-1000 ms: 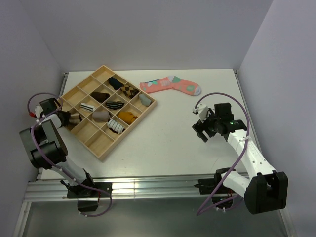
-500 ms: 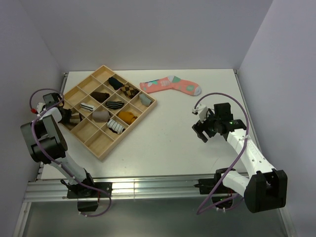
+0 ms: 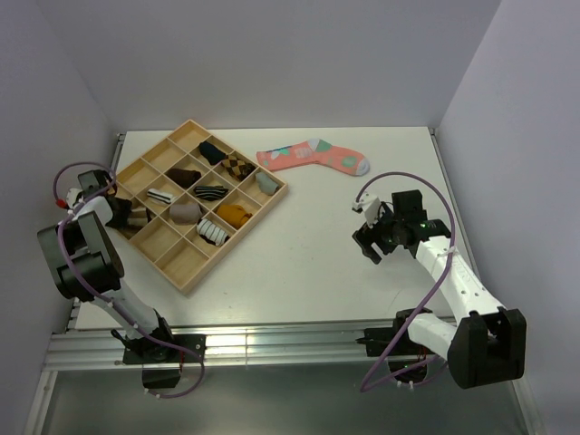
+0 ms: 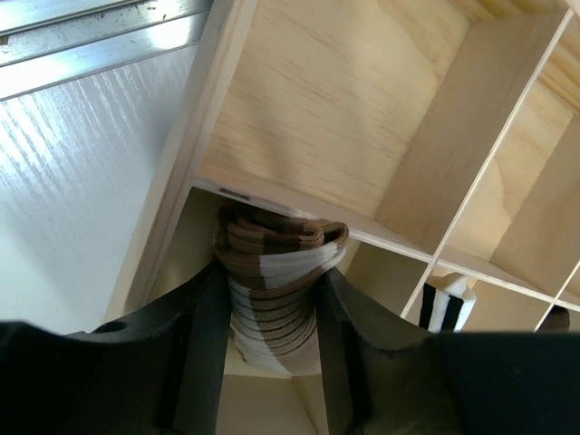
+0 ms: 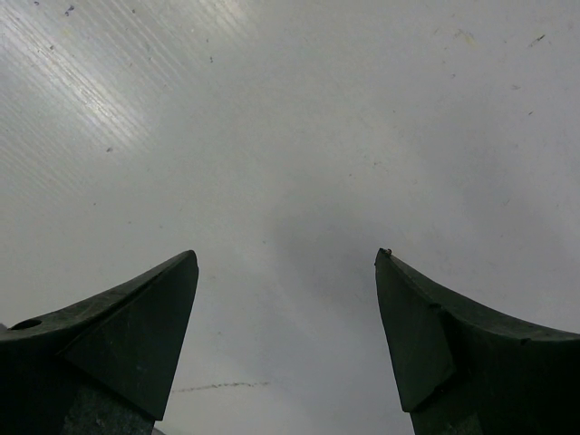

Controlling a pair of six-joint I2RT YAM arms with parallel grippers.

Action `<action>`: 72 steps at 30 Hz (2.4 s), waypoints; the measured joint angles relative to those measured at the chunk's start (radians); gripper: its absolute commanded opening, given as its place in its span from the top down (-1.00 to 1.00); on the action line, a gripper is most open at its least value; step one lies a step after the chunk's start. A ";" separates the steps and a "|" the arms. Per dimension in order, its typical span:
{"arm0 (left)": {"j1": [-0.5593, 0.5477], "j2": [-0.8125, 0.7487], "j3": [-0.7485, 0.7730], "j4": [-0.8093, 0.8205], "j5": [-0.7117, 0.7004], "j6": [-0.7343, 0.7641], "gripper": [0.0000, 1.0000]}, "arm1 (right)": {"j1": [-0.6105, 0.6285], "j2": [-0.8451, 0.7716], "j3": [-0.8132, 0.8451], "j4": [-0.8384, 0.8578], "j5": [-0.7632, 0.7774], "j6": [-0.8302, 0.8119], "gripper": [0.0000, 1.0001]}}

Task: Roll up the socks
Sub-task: Place the sock in the storage box, then reset both arms

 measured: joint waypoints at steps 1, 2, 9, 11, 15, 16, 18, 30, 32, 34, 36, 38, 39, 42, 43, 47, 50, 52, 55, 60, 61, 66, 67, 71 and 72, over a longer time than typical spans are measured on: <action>0.000 -0.002 0.001 -0.004 0.000 0.000 0.11 | 0.000 0.001 0.000 -0.001 -0.002 0.000 -0.71; 0.000 -0.003 0.003 -0.010 0.001 0.000 0.10 | 0.000 0.002 0.000 -0.002 -0.003 0.000 -0.71; -0.006 -0.036 0.011 -0.070 -0.001 -0.002 -0.05 | -0.001 0.014 0.000 -0.008 -0.018 -0.003 -0.71; -0.009 -0.052 0.011 -0.092 -0.004 -0.005 -0.18 | -0.001 0.016 0.000 -0.012 -0.021 -0.003 -0.71; -0.010 -0.090 0.012 -0.126 -0.011 -0.011 -0.20 | -0.001 0.019 0.000 -0.016 -0.026 -0.004 -0.72; -0.010 -0.097 0.013 -0.132 -0.014 -0.011 -0.20 | -0.001 0.020 0.000 -0.018 -0.026 -0.004 -0.72; -0.011 -0.114 0.014 -0.144 -0.017 -0.012 -0.19 | -0.001 0.023 0.000 -0.021 -0.028 -0.004 -0.71; -0.040 -0.249 0.063 -0.214 -0.003 0.015 -0.17 | -0.001 0.031 0.024 -0.051 -0.035 0.000 -0.72; -0.079 -0.296 0.087 -0.217 0.006 0.041 -0.14 | -0.001 0.031 0.042 -0.062 -0.038 0.005 -0.74; -0.151 -0.346 0.117 -0.223 0.011 0.070 -0.14 | -0.001 0.031 0.063 -0.072 -0.040 0.013 -0.75; -0.276 -0.390 0.159 -0.222 0.001 0.100 -0.14 | -0.001 0.027 0.081 -0.081 -0.040 0.025 -0.79; -0.407 -0.423 0.184 -0.212 -0.005 0.118 -0.16 | -0.001 0.019 0.100 -0.090 -0.039 0.037 -0.82; -0.478 -0.437 0.190 -0.204 -0.006 0.128 -0.17 | -0.001 0.014 0.107 -0.093 -0.039 0.043 -0.82; -0.721 -0.462 0.191 -0.179 -0.032 0.144 -0.18 | -0.001 -0.005 0.142 -0.113 -0.031 0.068 -0.84; -0.801 -0.461 0.191 -0.170 -0.047 0.149 -0.17 | -0.001 -0.012 0.156 -0.120 -0.028 0.077 -0.85; -1.098 -0.400 0.192 -0.113 -0.092 0.163 -0.17 | -0.001 -0.047 0.190 -0.135 -0.016 0.114 -0.86; -1.253 -0.343 0.186 -0.060 -0.097 0.169 -0.16 | -0.001 -0.080 0.199 -0.151 -0.013 0.137 -0.86; -1.316 -0.322 0.175 -0.026 -0.097 0.174 -0.16 | -0.001 -0.103 0.199 -0.161 -0.013 0.152 -0.86; -1.372 -0.309 0.172 0.011 -0.101 0.187 -0.17 | -0.001 -0.136 0.199 -0.171 -0.014 0.169 -0.90; -1.412 -0.301 0.172 0.065 -0.094 0.193 -0.16 | -0.001 -0.169 0.199 -0.172 -0.023 0.192 -0.90; -1.413 -0.298 0.172 0.069 -0.094 0.193 -0.16 | -0.001 -0.170 0.199 -0.172 -0.025 0.196 -0.91; -1.414 -0.293 0.159 0.089 -0.094 0.195 -0.16 | -0.001 -0.170 0.199 -0.172 -0.040 0.212 -0.91; -1.414 -0.293 0.157 0.090 -0.093 0.195 -0.16 | -0.001 -0.170 0.199 -0.172 -0.043 0.214 -0.91; -1.414 -0.293 0.154 0.095 -0.087 0.195 -0.16 | -0.001 -0.172 0.199 -0.172 -0.046 0.214 -0.92; -1.415 -0.293 0.153 0.101 -0.087 0.195 -0.16 | -0.001 -0.172 0.199 -0.172 -0.048 0.214 -0.93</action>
